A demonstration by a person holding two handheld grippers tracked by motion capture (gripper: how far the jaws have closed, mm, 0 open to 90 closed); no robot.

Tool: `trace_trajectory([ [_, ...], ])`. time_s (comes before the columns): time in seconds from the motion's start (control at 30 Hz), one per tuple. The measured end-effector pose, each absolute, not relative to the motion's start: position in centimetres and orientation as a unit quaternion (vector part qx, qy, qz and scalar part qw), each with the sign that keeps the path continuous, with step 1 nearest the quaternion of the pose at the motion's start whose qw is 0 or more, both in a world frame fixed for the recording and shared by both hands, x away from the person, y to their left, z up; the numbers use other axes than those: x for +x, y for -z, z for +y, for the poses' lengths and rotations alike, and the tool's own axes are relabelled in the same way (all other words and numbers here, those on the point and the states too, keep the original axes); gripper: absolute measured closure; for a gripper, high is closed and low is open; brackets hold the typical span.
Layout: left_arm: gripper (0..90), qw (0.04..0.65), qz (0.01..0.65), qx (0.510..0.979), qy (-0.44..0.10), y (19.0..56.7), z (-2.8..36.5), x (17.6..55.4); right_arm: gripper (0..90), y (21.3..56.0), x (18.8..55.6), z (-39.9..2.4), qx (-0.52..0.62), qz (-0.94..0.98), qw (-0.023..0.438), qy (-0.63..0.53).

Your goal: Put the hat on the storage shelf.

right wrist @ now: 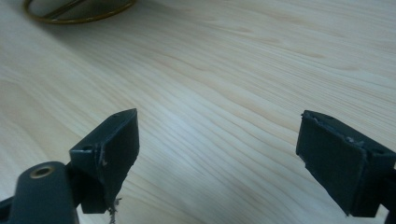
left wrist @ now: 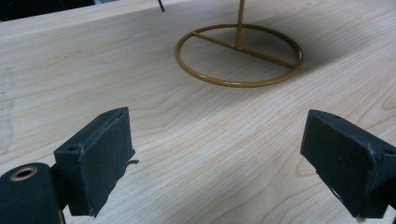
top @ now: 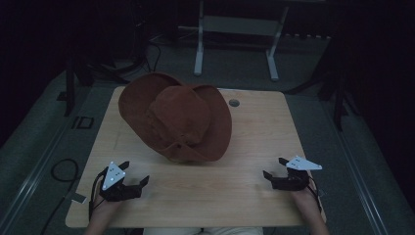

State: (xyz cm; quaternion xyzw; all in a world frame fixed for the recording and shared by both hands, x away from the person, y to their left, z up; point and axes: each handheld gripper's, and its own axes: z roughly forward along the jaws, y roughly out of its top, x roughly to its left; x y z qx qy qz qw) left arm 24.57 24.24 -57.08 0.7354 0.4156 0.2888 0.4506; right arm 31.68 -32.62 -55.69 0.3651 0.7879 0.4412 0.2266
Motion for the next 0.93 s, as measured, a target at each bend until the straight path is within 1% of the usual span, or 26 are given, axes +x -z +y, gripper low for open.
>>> trace_trajectory([
  [0.17, 9.8, 0.452, 0.428, 0.726, -0.292, 57.1, 24.7, 24.5, 13.4, 56.1, 31.4, -34.7, 0.408, 0.765, 0.254, -0.428],
  [0.23, 9.8, 0.449, 0.432, 0.724, -0.297, 57.2, 24.7, 24.4, 13.4, 56.1, 31.3, -35.1, 0.429, 0.753, 0.257, -0.428],
  [0.3, 9.9, 0.446, 0.437, 0.722, -0.298, 57.2, 24.8, 24.4, 13.4, 56.2, 31.2, -35.6, 0.449, 0.74, 0.277, -0.418],
  [0.5, 9.9, 0.445, 0.447, 0.713, -0.307, 57.2, 25.3, 24.5, 13.5, 56.6, 30.8, -36.7, 0.471, 0.723, 0.306, -0.402],
  [0.67, 9.9, 0.448, 0.458, 0.702, -0.313, 57.1, 25.9, 24.6, 13.7, 56.7, 30.9, -36.9, 0.478, 0.715, 0.316, -0.402],
  [0.93, 9.9, 0.444, 0.476, 0.689, -0.32, 57.2, 26.7, 24.7, 13.9, 56.7, 30.9, -37.1, 0.488, 0.705, 0.316, -0.406],
])
